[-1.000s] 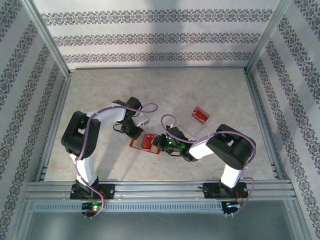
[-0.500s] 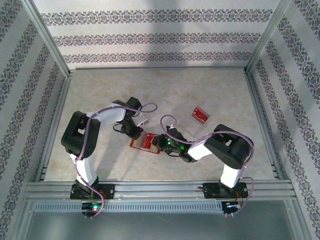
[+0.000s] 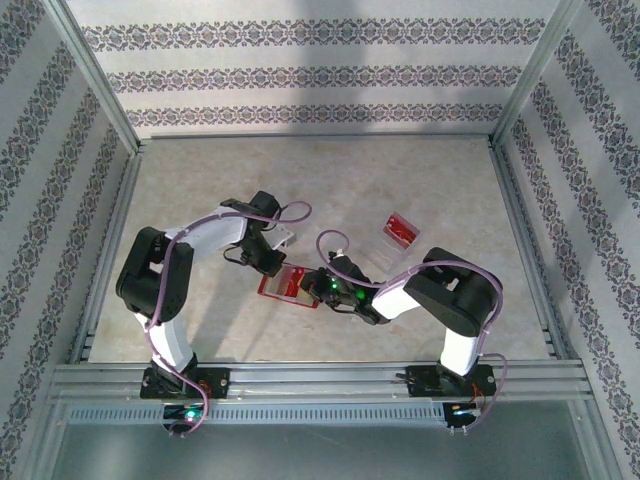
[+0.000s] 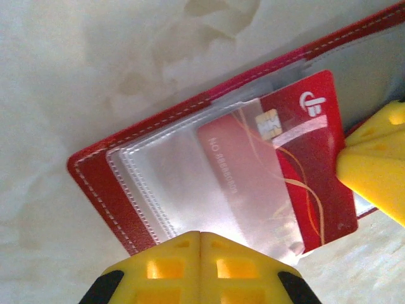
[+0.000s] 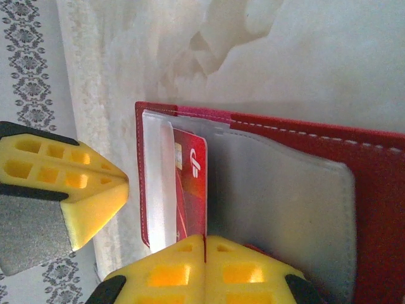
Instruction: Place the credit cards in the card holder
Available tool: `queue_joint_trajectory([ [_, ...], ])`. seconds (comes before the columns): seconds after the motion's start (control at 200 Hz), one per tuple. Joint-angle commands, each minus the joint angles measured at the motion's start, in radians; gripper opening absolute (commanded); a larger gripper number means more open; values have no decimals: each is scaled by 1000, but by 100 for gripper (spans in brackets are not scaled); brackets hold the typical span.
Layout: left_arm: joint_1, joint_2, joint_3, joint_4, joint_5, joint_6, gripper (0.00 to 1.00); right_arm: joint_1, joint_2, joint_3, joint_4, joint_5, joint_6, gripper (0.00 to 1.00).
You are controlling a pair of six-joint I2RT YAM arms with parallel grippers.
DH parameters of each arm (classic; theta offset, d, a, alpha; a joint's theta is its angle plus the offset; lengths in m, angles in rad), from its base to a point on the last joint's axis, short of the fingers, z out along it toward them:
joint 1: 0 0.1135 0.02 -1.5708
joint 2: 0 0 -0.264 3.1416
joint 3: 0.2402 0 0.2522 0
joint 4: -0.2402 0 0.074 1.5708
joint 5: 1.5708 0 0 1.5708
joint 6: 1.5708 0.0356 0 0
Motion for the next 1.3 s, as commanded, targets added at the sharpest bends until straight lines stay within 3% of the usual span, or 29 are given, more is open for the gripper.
queue_joint_trajectory([
  [0.0, 34, -23, 4, -12, -41, -5, 0, 9, -9, -3, -87, 25, -1, 0],
  [0.195, 59, 5, -53, 53, -87, -62, 0, 5, 21, -1, -55, 19, 24, 0],
  [0.435, 55, 11, -92, 73, -31, -99, 0, 14, 60, 4, 14, 34, 70, 0],
  [0.815, 49, 4, -120, 95, -14, -128, 0, 39, 46, 80, -114, 30, 36, 0],
  [1.294, 45, 8, -108, 90, -4, -137, 0, 48, 97, 110, -80, 7, 50, 0],
])
